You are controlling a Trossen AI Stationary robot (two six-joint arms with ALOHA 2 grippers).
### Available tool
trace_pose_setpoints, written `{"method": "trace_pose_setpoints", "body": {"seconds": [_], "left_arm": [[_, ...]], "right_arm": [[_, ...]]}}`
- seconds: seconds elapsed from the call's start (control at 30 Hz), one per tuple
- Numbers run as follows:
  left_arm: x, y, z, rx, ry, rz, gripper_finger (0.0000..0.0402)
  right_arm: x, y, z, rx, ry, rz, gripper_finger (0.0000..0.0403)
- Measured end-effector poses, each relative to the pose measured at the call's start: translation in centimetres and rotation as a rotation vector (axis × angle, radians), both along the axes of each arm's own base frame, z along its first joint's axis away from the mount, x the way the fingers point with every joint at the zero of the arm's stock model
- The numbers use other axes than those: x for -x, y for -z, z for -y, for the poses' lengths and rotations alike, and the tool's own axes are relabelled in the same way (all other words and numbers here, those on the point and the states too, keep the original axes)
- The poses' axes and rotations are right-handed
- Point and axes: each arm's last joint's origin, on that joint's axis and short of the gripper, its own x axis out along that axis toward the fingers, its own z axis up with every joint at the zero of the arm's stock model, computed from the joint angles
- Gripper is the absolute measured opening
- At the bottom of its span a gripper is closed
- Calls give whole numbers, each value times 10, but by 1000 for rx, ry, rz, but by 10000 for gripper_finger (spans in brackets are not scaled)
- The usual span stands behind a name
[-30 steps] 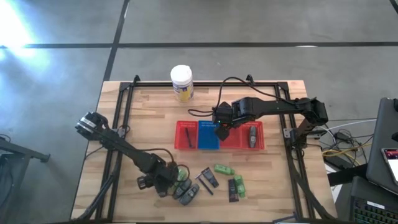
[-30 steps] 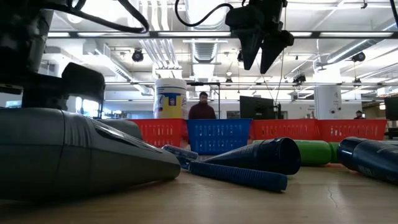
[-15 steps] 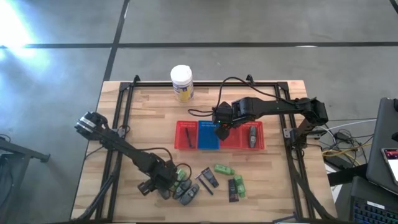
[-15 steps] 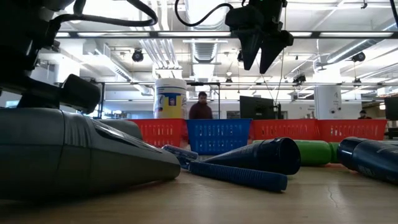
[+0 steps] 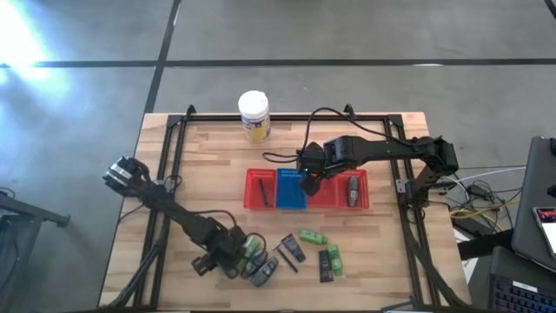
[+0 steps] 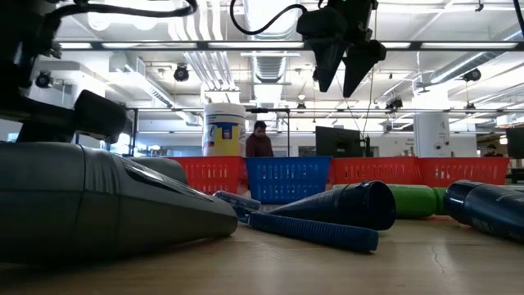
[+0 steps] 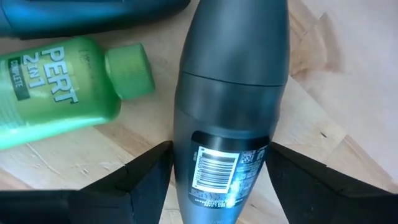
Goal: Pick & Place Travel size toiletries
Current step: Put the gray deodorant into the right red bin
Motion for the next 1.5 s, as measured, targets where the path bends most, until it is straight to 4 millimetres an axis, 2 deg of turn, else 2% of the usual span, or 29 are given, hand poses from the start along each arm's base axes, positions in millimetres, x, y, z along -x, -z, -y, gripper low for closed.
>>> {"method": "trace_pose_setpoints", "body": {"seconds": [0.17,0.37,0.5,0.7,1.0,1.23,1.37,1.5], "left_arm": [[1,0,3,-35,-2,32,249],[1,0,4,-30,-51,25,202],[1,0,4,-21,-101,12,200],[2,-6,3,12,-272,-19,200],[14,-47,-12,42,-667,82,200],[39,-72,-35,126,-1042,232,200],[48,-83,-48,167,-1200,347,200],[46,-95,-58,255,-1285,425,200]], "right_arm": [[0,0,0,0,0,0,359],[0,0,0,-1,1,0,343],[0,0,-1,-36,-4,1,331],[0,0,-4,-129,-22,5,317],[4,-6,-6,-203,-63,24,304],[14,-19,-1,-224,-89,72,293],[15,-35,3,-266,-122,218,283],[10,-55,-3,-318,-226,426,273]]}}
